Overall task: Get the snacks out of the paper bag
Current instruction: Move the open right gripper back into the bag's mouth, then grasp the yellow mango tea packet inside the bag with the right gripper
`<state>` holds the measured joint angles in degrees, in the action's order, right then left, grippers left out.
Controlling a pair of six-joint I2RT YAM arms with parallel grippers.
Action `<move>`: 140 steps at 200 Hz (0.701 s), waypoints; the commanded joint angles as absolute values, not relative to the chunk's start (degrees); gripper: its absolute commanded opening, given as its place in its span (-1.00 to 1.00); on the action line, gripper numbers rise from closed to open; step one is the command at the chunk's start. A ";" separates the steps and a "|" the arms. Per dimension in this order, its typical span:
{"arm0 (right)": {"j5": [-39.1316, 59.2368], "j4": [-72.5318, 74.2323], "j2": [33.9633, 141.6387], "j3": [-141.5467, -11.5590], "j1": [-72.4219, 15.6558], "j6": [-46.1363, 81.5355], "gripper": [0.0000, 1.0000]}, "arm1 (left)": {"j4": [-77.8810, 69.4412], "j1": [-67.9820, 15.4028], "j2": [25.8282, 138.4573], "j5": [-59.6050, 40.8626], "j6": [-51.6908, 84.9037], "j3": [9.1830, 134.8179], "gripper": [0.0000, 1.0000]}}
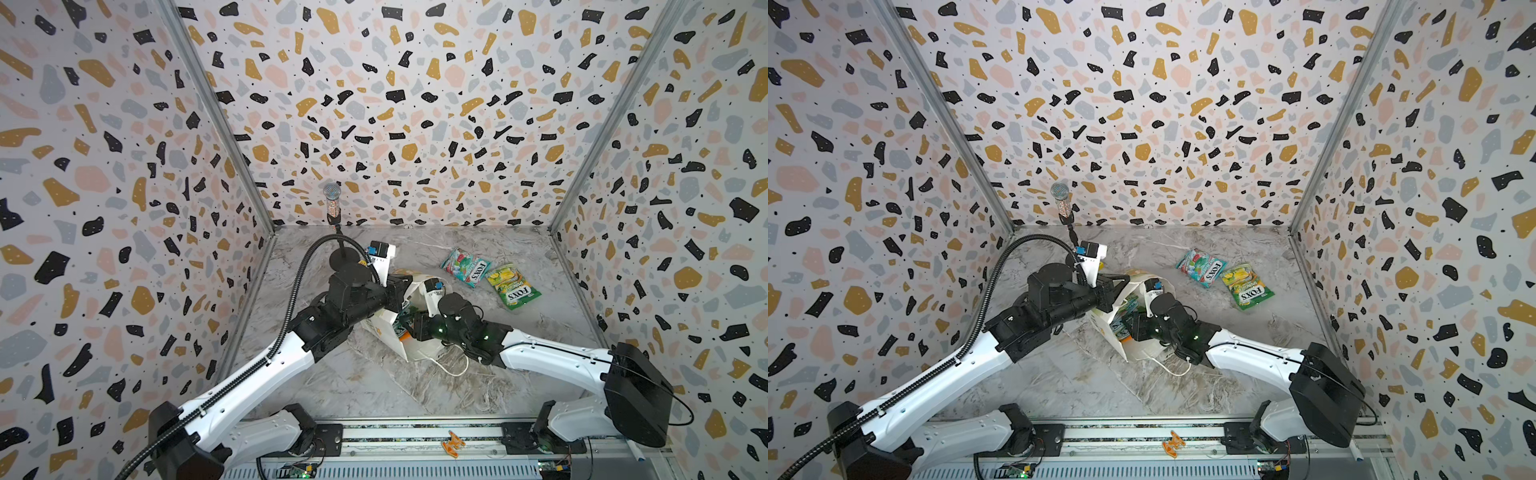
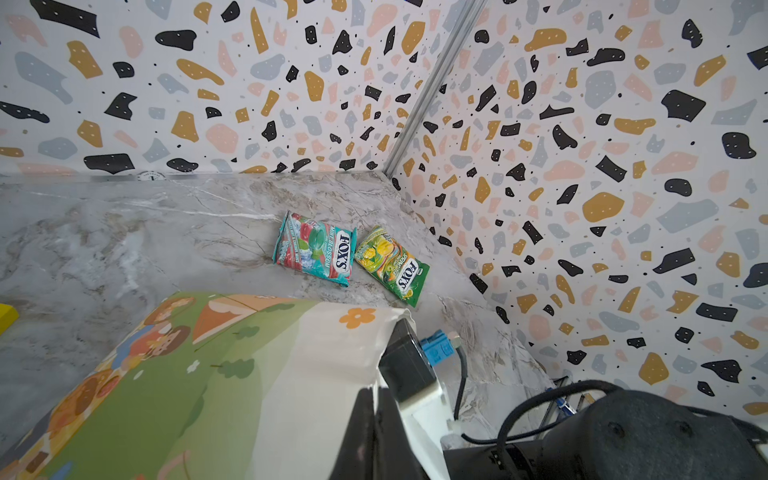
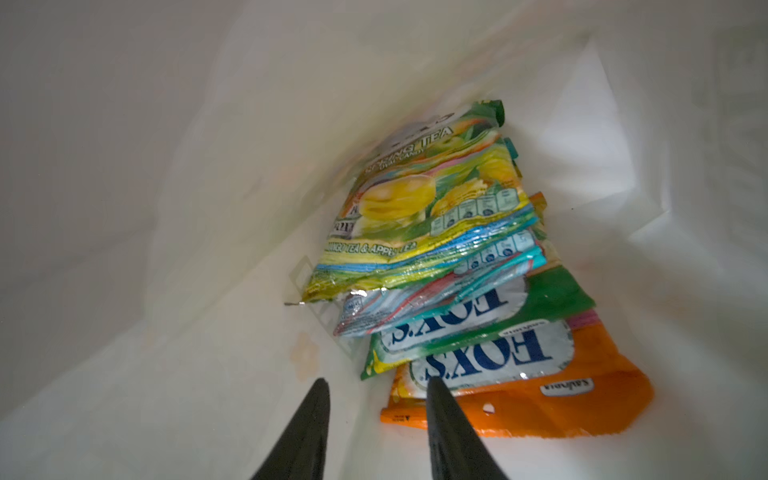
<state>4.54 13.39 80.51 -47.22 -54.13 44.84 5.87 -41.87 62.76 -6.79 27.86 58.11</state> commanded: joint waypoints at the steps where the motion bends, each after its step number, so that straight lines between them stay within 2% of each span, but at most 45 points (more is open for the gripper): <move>1: 4.08 16.47 82.08 -49.80 -54.27 49.60 -0.18 | 3.43 -42.06 62.75 -7.90 27.43 58.24 -1.00; 140: 4.22 20.85 91.37 -55.14 -52.20 55.17 -0.18 | 4.17 -42.34 62.31 -9.80 26.64 57.66 -1.00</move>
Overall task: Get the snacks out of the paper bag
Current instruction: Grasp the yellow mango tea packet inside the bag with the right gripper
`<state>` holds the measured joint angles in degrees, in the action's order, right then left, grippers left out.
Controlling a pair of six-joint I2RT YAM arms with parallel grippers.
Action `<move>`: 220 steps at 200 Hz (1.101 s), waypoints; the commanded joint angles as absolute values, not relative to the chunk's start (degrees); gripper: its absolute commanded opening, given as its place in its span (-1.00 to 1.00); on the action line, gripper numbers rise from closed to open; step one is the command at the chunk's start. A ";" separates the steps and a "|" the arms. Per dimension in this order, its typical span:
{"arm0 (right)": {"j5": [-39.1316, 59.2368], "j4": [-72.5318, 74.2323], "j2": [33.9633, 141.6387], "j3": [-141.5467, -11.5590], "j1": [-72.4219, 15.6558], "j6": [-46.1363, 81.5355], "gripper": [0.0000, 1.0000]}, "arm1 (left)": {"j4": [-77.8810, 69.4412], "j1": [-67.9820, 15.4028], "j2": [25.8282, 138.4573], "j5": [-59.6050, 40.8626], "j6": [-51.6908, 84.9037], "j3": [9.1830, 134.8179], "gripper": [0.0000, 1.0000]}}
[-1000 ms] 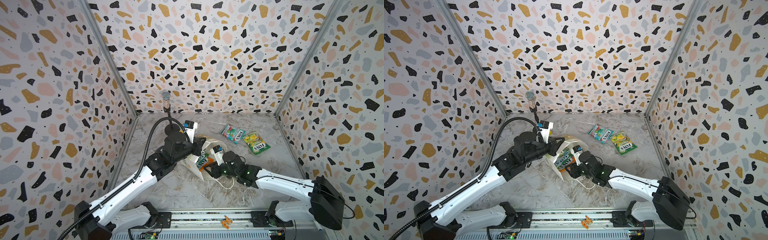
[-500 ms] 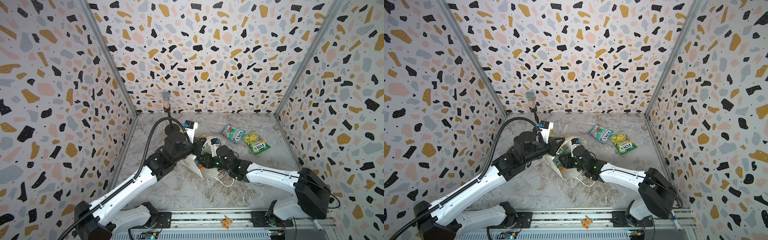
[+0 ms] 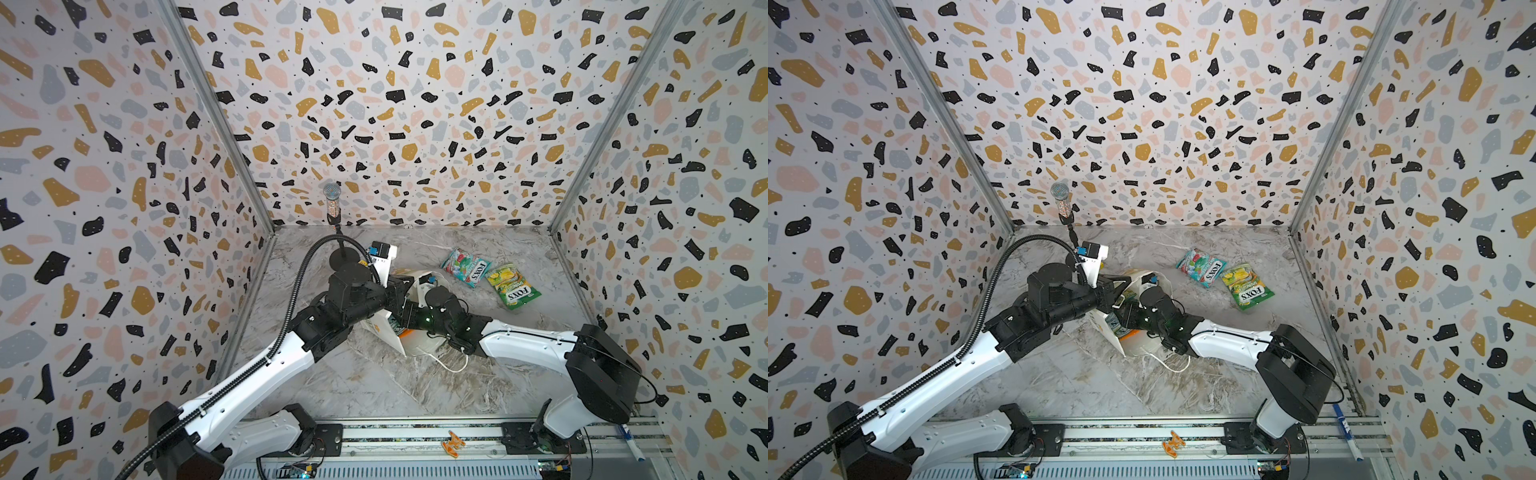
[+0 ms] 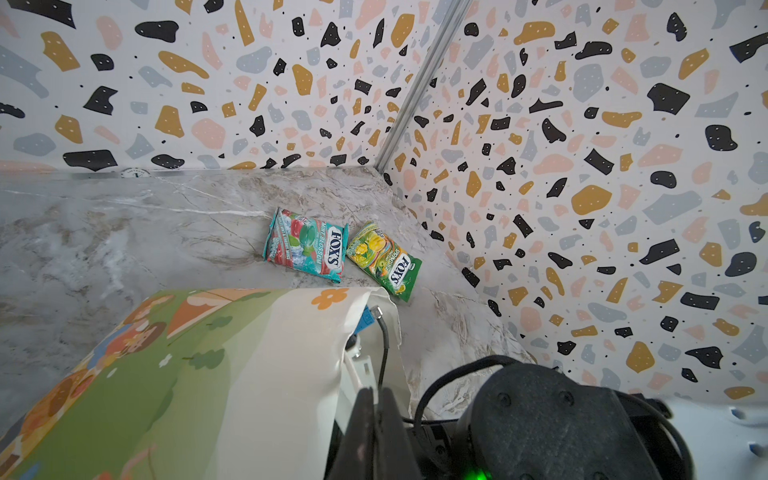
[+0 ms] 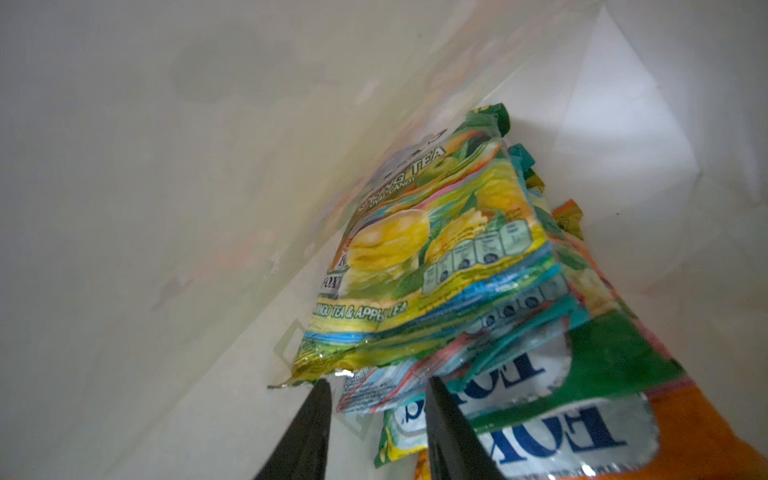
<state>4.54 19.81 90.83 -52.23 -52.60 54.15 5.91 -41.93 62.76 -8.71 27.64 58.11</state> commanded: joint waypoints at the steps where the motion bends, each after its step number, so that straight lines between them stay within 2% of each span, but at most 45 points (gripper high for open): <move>1: 4.18 20.84 91.43 -55.26 -52.20 55.14 -0.18 | 4.15 -42.31 62.31 -9.82 26.64 57.70 -1.00; 74: 4.63 20.95 95.19 -56.77 -50.90 56.84 0.00 | 4.33 -42.63 62.27 -10.36 26.46 57.37 -1.00; 117: 6.11 21.75 97.82 -58.23 -49.83 57.48 0.00 | 5.00 -42.71 62.31 -10.22 26.03 57.28 -1.00; 135: 6.63 21.74 99.02 -59.33 -49.67 57.54 -0.12 | 5.42 -42.71 62.23 -9.74 25.86 57.39 -1.00; 168: 6.65 22.05 98.66 -58.78 -50.00 56.18 -0.65 | 6.91 -42.67 61.71 -6.18 25.75 57.54 -1.00; 188: 5.95 21.39 97.05 -57.59 -50.48 54.65 -0.88 | 8.05 -42.67 61.31 -2.28 25.97 57.68 -1.00; 205: 4.75 19.31 95.46 -57.29 -51.17 52.11 -1.00 | 8.48 -42.71 61.22 0.24 26.25 57.74 -1.00; 220: 3.30 17.05 93.60 -56.96 -51.78 50.15 -1.00 | 8.91 -42.71 61.59 1.66 26.80 57.79 -1.00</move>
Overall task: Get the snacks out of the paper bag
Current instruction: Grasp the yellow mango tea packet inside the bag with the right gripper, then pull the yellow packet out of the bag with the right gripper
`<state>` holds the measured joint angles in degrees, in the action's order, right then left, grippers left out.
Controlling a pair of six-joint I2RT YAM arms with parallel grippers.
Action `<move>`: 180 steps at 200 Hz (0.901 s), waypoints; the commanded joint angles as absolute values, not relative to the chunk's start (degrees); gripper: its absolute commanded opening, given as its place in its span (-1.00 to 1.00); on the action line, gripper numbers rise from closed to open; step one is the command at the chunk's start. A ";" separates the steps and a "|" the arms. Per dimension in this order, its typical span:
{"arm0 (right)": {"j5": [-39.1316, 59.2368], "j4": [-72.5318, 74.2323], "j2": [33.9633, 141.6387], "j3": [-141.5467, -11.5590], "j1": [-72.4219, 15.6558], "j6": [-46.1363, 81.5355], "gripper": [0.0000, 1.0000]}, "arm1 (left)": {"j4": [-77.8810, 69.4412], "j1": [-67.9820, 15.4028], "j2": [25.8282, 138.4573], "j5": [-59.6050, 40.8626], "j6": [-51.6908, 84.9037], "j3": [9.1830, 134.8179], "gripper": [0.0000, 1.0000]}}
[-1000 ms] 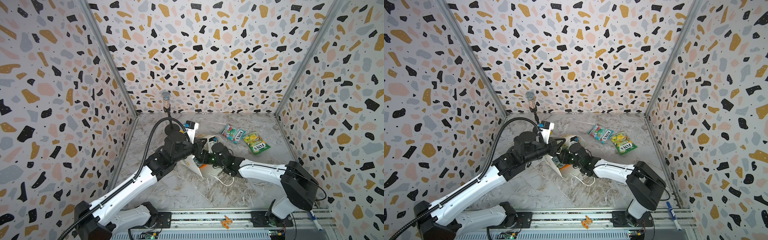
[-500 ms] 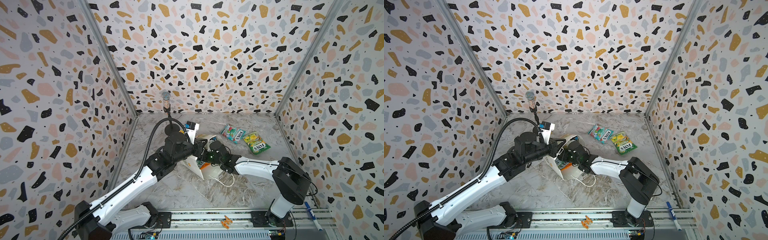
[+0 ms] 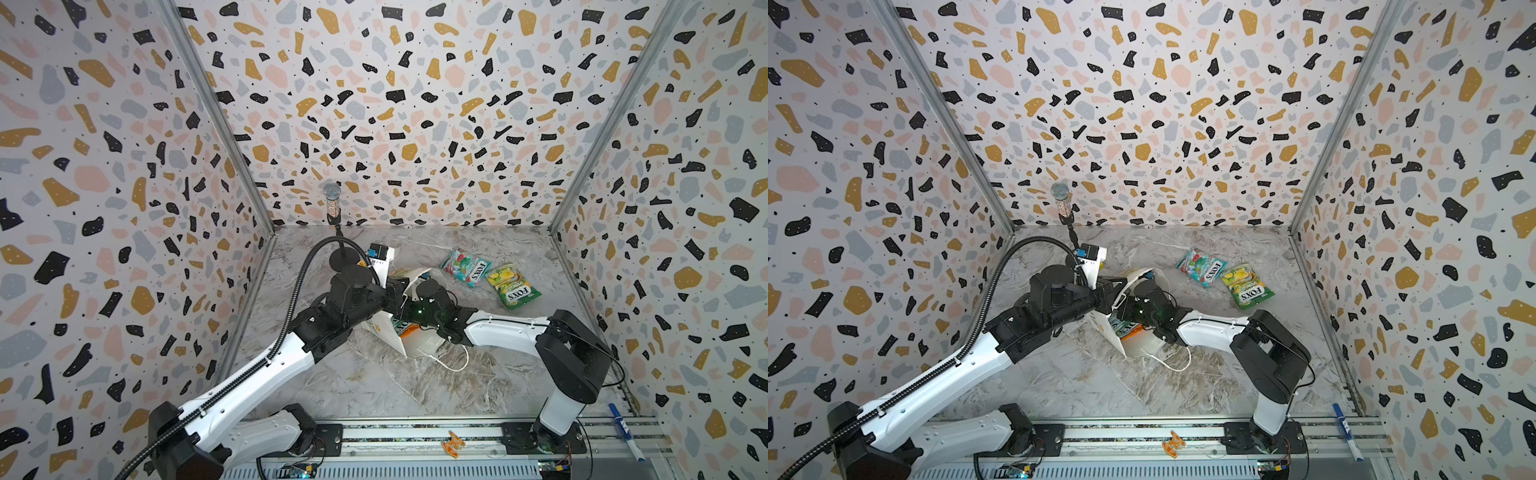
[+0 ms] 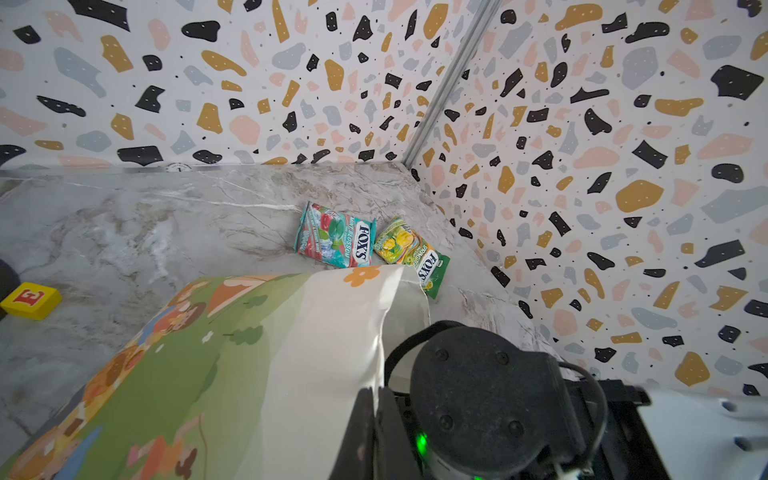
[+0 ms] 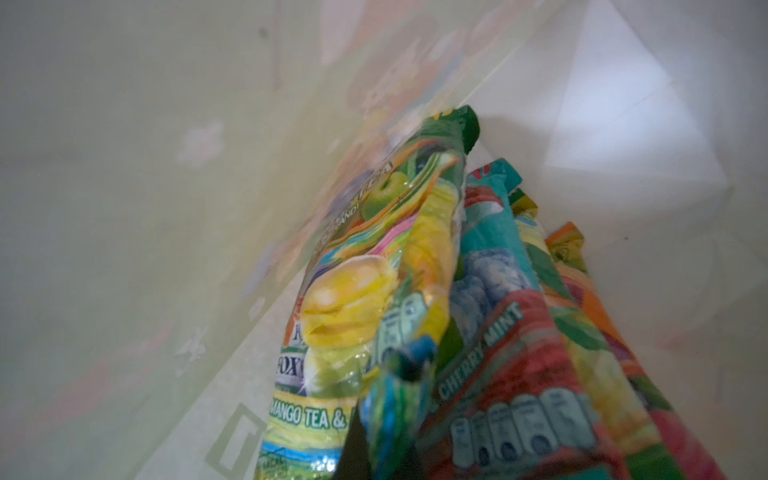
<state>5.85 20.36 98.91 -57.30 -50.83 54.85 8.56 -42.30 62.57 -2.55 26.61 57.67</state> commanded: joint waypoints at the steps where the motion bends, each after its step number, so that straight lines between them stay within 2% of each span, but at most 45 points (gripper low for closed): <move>1: 3.23 16.92 93.47 -56.87 -51.86 49.99 -1.00 | 8.94 -42.71 61.60 1.71 26.80 57.77 -1.00; 180: 0.96 -5.54 67.00 -51.41 -52.95 26.47 -1.00 | 7.62 -42.73 61.79 2.96 27.96 58.62 -1.00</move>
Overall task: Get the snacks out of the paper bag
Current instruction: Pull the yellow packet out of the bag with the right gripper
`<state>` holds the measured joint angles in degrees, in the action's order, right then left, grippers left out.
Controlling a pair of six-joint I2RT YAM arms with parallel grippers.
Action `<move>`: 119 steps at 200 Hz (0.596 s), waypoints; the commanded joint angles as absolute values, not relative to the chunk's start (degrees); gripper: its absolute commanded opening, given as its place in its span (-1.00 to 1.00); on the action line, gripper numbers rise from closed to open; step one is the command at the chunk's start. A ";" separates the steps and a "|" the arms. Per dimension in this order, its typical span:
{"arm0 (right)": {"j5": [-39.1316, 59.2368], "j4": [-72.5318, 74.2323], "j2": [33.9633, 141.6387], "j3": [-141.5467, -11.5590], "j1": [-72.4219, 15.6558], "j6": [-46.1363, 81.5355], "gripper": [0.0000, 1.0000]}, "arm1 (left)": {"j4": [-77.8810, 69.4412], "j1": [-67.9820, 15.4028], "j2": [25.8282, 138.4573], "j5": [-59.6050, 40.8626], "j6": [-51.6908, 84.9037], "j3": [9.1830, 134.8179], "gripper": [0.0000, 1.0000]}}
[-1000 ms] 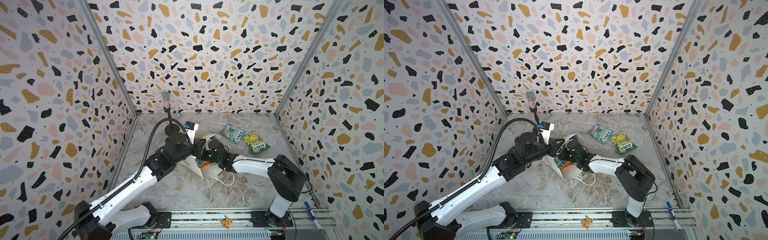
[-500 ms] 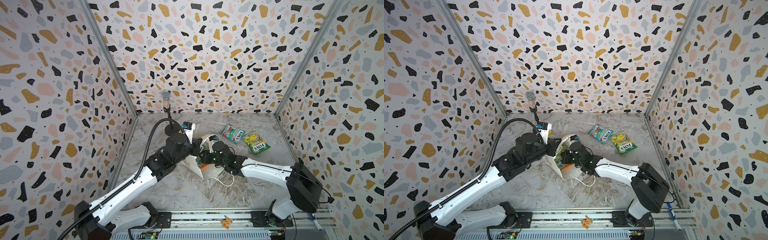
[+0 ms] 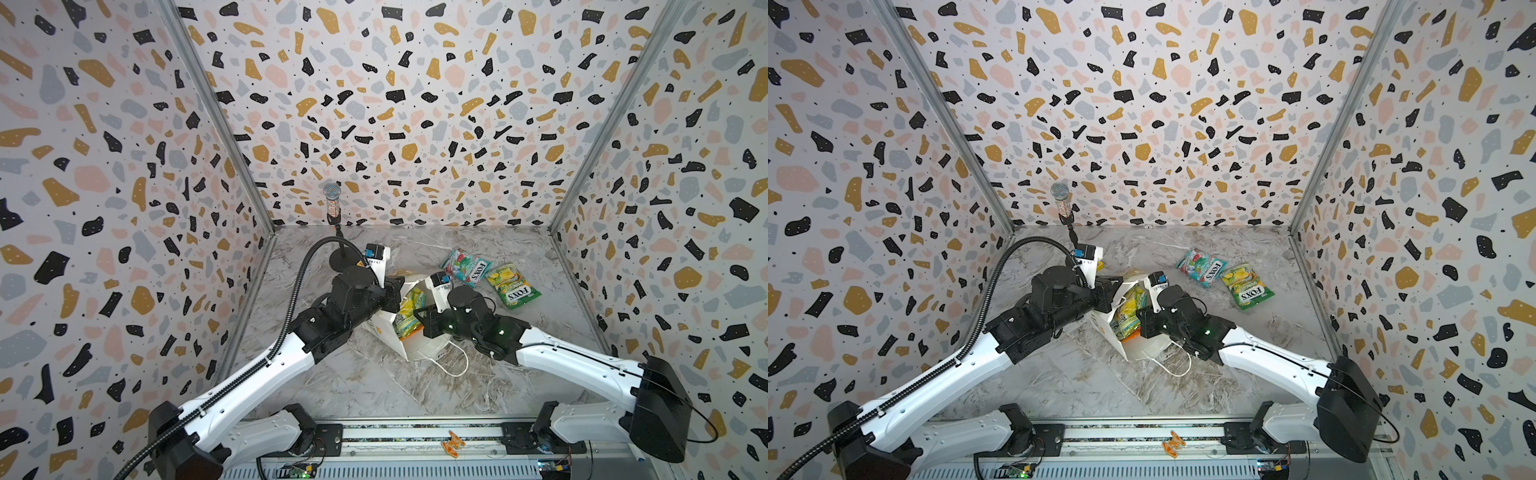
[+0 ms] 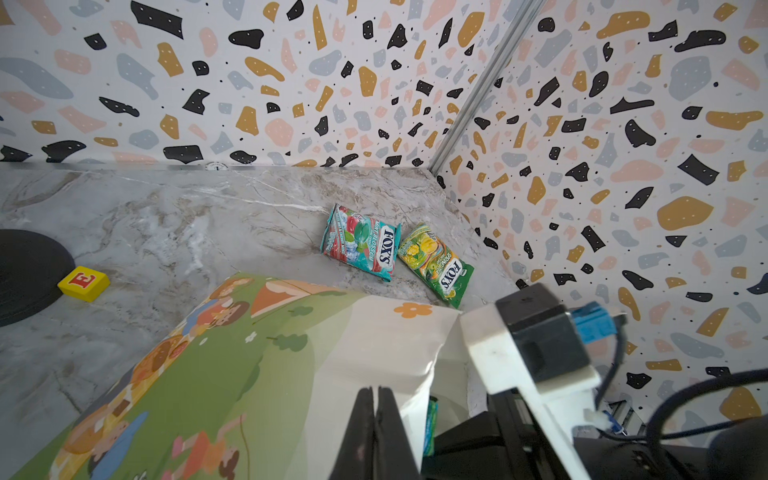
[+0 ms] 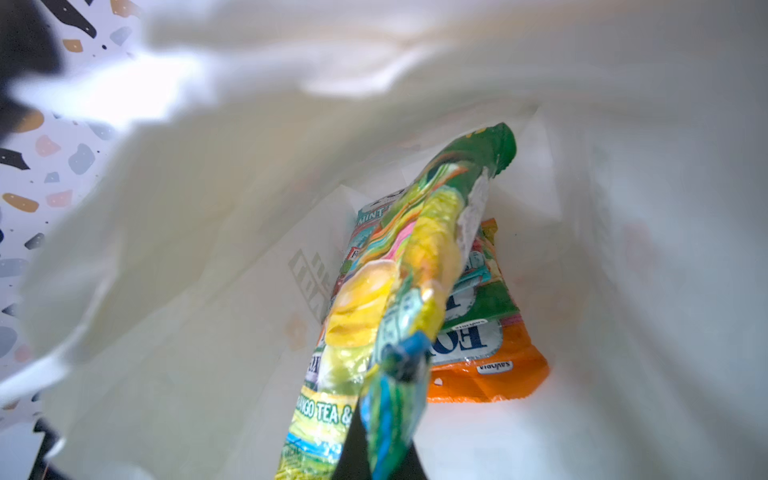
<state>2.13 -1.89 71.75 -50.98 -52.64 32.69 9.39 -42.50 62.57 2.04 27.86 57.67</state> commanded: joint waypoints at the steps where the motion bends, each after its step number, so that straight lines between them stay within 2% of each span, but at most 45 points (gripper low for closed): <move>1: 0.96 -5.67 66.86 -51.41 -52.97 26.33 -1.00 | 7.64 -42.72 61.83 2.98 27.95 58.62 -1.00; 119: -3.04 -17.02 49.04 -53.46 -53.00 15.56 -1.00 | 9.21 -42.78 60.91 5.01 26.50 58.90 -1.00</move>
